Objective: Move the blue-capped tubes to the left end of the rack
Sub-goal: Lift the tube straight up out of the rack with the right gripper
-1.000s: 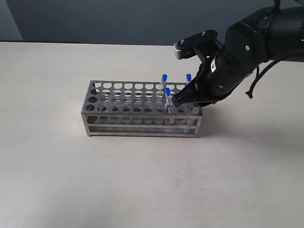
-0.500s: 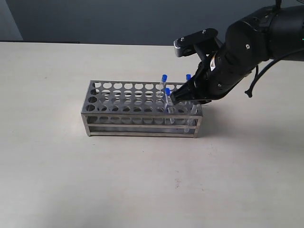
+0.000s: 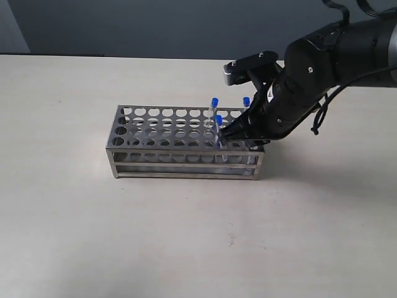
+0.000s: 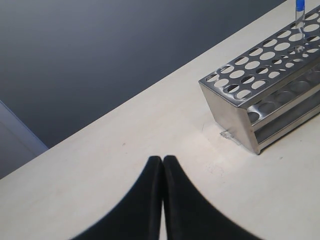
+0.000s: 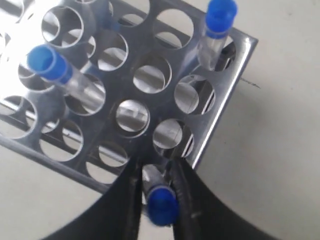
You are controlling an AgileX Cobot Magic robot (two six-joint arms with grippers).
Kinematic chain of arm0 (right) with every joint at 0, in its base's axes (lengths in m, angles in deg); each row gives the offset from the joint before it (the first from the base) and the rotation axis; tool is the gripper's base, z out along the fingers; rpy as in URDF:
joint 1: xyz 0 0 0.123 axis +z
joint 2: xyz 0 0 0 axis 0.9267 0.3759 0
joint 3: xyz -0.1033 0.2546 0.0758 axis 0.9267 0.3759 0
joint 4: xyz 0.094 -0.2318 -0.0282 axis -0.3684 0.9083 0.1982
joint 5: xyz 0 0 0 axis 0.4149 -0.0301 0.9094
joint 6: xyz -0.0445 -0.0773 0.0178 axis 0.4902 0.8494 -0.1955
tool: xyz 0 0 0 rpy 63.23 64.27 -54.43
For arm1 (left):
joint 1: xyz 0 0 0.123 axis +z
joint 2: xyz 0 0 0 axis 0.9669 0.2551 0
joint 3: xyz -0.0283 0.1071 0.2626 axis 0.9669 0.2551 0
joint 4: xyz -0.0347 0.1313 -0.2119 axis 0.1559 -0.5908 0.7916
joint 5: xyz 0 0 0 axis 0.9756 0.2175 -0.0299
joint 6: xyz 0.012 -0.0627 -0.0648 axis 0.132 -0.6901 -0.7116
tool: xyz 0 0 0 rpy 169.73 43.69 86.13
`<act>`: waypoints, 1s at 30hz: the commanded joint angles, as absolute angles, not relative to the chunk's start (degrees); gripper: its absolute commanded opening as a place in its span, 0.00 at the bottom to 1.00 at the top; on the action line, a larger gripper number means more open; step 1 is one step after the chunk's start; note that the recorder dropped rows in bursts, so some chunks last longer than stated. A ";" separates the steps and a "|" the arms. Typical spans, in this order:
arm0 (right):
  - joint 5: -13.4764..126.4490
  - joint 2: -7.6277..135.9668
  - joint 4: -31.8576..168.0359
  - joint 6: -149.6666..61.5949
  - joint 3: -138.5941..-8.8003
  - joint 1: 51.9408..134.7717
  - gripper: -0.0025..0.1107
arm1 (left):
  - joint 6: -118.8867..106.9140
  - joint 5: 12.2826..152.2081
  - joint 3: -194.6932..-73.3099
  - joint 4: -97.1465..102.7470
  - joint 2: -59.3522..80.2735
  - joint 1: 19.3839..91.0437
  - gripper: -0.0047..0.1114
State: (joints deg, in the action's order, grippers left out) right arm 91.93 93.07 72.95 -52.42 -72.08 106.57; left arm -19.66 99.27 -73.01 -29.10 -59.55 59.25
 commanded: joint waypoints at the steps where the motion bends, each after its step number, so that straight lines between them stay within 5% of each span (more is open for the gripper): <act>1: 93.57 93.23 73.39 -52.24 -71.92 106.39 0.03 | -19.94 98.90 -73.31 -29.00 -59.35 59.03 0.05; 30: 91.29 77.99 65.12 -39.95 -80.70 106.85 0.04 | -19.94 98.90 -73.31 -29.00 -59.35 59.03 0.05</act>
